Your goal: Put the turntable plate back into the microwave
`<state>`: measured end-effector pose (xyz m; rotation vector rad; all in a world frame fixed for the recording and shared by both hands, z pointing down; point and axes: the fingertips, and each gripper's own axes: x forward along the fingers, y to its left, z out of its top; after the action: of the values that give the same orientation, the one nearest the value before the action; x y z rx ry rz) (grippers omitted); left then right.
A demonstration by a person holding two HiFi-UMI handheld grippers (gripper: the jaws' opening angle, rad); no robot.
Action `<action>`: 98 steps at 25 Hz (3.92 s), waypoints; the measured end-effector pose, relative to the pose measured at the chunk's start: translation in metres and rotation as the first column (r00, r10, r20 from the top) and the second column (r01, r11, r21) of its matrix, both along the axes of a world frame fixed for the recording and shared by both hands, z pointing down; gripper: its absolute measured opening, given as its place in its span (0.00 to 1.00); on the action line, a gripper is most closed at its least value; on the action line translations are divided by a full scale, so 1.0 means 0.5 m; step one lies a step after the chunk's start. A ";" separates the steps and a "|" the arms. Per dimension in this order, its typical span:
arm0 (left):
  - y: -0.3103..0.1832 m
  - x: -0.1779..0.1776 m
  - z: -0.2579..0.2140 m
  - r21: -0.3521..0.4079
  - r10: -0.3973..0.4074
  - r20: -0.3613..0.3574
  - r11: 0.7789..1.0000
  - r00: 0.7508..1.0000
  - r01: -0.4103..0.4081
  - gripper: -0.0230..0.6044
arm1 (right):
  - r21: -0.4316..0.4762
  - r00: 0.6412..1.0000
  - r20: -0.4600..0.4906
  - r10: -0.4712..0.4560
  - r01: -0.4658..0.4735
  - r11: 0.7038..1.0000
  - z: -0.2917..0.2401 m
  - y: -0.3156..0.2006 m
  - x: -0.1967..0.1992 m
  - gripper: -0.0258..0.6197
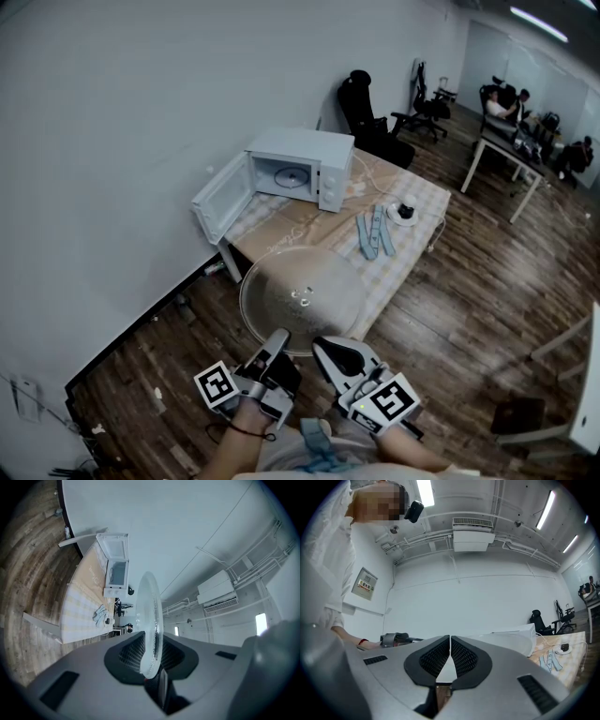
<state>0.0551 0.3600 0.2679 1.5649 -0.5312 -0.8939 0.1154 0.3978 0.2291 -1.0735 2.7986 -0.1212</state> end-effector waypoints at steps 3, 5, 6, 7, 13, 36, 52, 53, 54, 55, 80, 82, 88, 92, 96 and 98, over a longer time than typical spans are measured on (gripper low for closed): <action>-0.002 0.000 -0.001 0.000 0.002 -0.002 1.000 1.000 -0.002 0.13 | 0.001 1.000 0.002 0.004 -0.004 1.000 -0.001 -0.002 0.000 0.09; -0.004 -0.001 -0.001 0.002 0.003 -0.003 1.000 1.000 -0.003 0.13 | 0.002 1.000 0.001 0.006 -0.006 1.000 -0.001 -0.003 -0.001 0.09; -0.004 -0.001 0.000 0.003 0.004 -0.003 1.000 1.000 -0.004 0.13 | 0.002 1.000 0.001 0.007 -0.007 1.000 0.000 -0.004 -0.001 0.09; -0.005 -0.001 0.001 0.003 0.005 -0.003 1.000 1.000 -0.005 0.13 | 0.001 1.000 0.000 0.007 -0.007 1.000 0.001 -0.004 -0.002 0.09; -0.017 -0.006 0.004 -0.003 0.006 -0.007 1.000 1.000 -0.006 0.13 | -0.006 1.000 0.001 0.009 -0.009 1.000 0.003 -0.018 -0.006 0.09; -0.133 -0.099 0.016 -0.005 0.023 -0.015 1.000 1.000 -0.023 0.13 | -0.039 1.000 0.006 0.018 -0.018 0.999 0.017 -0.135 -0.100 0.09; -0.291 -0.212 0.029 -0.007 0.103 -0.013 0.995 0.995 -0.103 0.13 | -0.063 0.996 0.000 0.089 -0.088 0.994 0.035 -0.287 -0.220 0.09; -0.299 -0.220 0.029 -0.006 0.109 -0.013 0.994 0.994 -0.109 0.13 | -0.064 0.996 0.000 0.094 -0.094 0.993 0.036 -0.295 -0.228 0.09; -0.307 -0.228 0.030 -0.005 0.116 -0.012 0.993 0.993 -0.116 0.13 | -0.066 0.995 0.000 0.100 -0.100 0.993 0.038 -0.302 -0.237 0.09; -0.315 -0.236 0.031 -0.004 0.122 -0.011 0.992 0.992 -0.122 0.13 | -0.068 0.994 0.001 0.106 -0.106 0.992 0.040 -0.309 -0.246 0.09; -0.516 -0.236 0.080 -0.013 0.158 0.000 0.987 0.987 -0.158 0.13 | -0.086 0.988 -0.030 0.149 -0.151 0.985 0.092 -0.514 -0.245 0.09; -0.542 -0.227 0.082 -0.016 0.150 -0.005 0.989 0.989 -0.150 0.13 | -0.085 0.989 -0.040 0.144 -0.147 0.986 0.094 -0.543 -0.236 0.09; -0.621 -0.208 0.087 -0.019 0.127 -0.016 0.992 0.992 -0.127 0.13 | -0.084 0.990 -0.055 0.126 -0.130 0.988 0.097 -0.625 -0.216 0.09; -0.666 -0.200 0.092 -0.017 0.115 -0.018 0.993 0.993 -0.115 0.13 | -0.088 0.991 -0.060 0.118 -0.123 0.988 0.105 -0.673 -0.209 0.09; -0.700 -0.194 0.103 -0.023 0.107 -0.020 0.994 0.994 -0.107 0.13 | -0.099 0.992 -0.058 0.108 -0.113 0.989 0.116 -0.708 -0.202 0.09; -0.713 -0.191 0.111 -0.032 0.108 -0.022 0.994 0.994 -0.108 0.13 | -0.107 0.993 -0.056 0.104 -0.109 0.988 0.124 -0.722 -0.200 0.09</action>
<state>-0.0405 0.0035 0.3233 1.5386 -0.4404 -0.8141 0.0153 0.0368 0.2912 -1.2656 2.8005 -0.2423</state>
